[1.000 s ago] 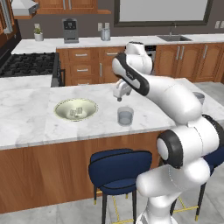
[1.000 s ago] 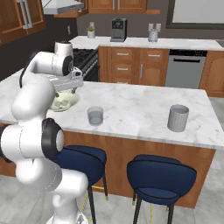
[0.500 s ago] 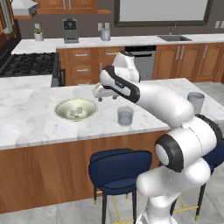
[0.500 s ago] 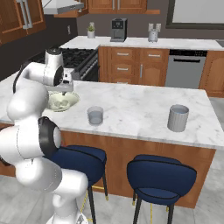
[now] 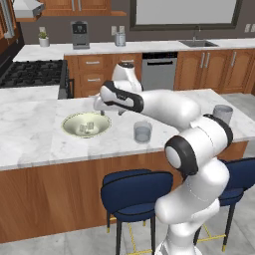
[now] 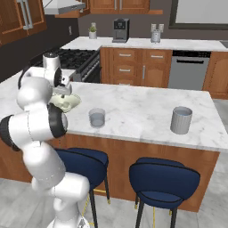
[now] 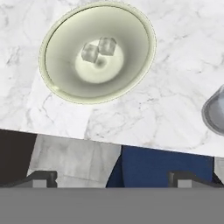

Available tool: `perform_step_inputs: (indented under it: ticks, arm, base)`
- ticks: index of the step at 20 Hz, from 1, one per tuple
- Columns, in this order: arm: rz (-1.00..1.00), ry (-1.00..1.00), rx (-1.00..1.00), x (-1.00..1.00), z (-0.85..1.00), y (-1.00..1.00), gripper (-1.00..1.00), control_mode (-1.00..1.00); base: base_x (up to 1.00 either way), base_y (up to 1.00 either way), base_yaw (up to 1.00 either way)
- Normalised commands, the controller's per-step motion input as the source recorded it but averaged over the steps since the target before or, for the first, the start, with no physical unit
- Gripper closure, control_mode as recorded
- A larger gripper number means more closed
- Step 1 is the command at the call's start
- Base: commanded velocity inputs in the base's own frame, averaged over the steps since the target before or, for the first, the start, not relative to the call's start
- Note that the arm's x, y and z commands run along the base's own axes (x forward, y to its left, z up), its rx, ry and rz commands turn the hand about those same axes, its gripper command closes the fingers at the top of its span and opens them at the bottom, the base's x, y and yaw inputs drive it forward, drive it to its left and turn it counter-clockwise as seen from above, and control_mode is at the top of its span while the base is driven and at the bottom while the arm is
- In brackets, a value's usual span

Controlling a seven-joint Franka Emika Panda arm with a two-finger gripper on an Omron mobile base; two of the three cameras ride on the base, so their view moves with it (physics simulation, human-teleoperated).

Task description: There are four ice cubes in the ice bowl. Place two ice cubes in each glass of water.

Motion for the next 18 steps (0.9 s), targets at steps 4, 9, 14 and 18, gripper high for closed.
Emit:
perform_step_inputs:
  ticks: [4, 9, 14, 18]
  arm:
    - [-0.05, 0.29, 0.0, 0.58, -0.16, 0.3, -1.0, -1.0]
    - [-0.07, 0.23, -0.01, 0.26, -0.3, 0.49, -1.0, -1.0]
    - [-0.05, 0.18, -0.02, 0.31, -0.49, 0.23, -1.0, -1.0]
    - [-0.07, 0.15, -0.05, 0.16, -0.31, 0.25, -1.0, -1.0]
  base:
    - [0.0, 0.0, 0.0]
    - [0.0, 0.0, 0.0]
    - [0.0, 0.0, 0.0]
    - [0.0, 0.0, 0.0]
